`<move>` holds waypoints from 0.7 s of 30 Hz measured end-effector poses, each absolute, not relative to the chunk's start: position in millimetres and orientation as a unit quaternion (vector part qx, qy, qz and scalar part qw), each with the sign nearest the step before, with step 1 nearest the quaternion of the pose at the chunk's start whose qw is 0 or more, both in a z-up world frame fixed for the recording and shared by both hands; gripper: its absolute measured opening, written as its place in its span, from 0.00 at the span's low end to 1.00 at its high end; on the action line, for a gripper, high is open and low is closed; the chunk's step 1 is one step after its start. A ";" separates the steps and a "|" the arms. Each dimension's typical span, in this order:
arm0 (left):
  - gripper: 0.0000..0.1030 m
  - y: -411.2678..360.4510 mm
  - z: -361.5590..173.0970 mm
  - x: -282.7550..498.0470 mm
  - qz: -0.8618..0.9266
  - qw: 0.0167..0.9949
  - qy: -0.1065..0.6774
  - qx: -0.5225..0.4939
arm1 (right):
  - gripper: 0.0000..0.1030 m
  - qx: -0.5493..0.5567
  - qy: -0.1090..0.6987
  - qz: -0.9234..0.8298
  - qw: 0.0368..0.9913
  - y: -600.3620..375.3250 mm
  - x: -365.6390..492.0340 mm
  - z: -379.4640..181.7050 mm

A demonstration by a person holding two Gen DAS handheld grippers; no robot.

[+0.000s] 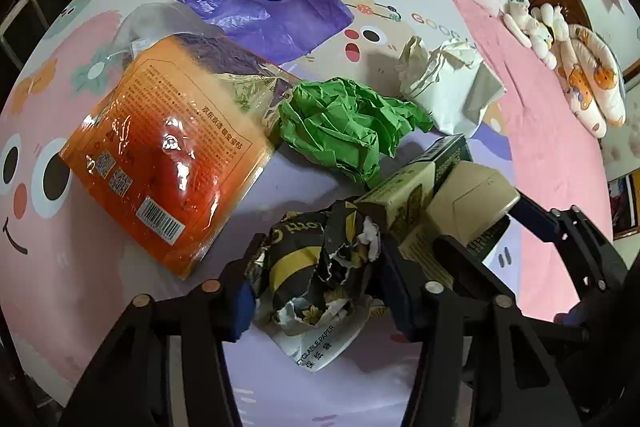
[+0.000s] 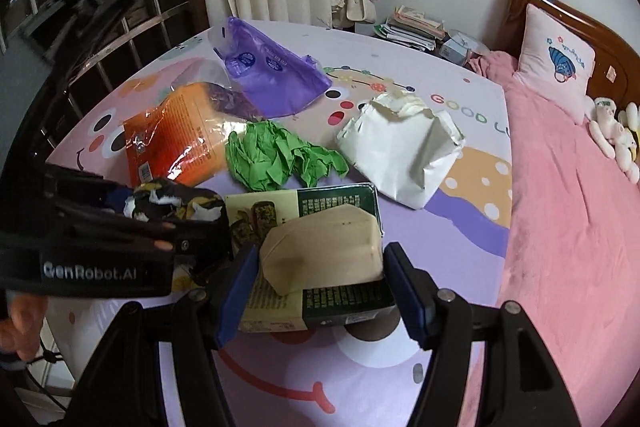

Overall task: Collect trash
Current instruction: 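Grasp the black-and-yellow crumpled wrapper with the left tool while the right tool grasps the beige box, then carry the wrapper and beige box down over the bin and open both tools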

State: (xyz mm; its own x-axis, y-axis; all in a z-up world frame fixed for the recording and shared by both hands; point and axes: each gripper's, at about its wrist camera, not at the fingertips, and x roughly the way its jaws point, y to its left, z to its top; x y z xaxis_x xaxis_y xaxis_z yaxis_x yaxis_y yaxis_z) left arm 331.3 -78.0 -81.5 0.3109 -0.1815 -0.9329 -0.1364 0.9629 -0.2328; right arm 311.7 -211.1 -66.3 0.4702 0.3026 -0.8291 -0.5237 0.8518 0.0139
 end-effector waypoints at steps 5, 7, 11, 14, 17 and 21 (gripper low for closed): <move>0.44 -71.3 -73.4 323.3 -0.001 0.802 0.582 -0.133 | 0.68 -0.123 0.460 0.245 0.844 -210.7 313.6 -70.6; 0.44 -67.0 -69.0 318.9 0.003 0.804 0.579 -0.136 | 0.68 -0.127 0.464 0.244 0.842 -208.7 314.6 -74.4; 0.44 -57.8 -59.9 309.6 0.008 0.808 0.572 -0.142 | 0.69 -0.131 0.469 0.240 0.840 -204.8 316.7 -80.5; 0.44 -52.1 -54.9 302.5 0.010 0.812 0.566 -0.144 | 0.68 -0.142 0.470 0.231 0.840 -202.4 316.0 -83.7; 0.44 -47.0 -48.0 295.2 0.013 0.816 0.559 -0.144 | 0.63 -0.132 0.471 0.225 0.843 -206.9 317.0 -80.1; 0.44 -41.4 -37.2 284.0 0.010 0.820 0.554 -0.143 | 0.63 -0.095 0.471 0.226 0.848 -215.8 315.7 -65.9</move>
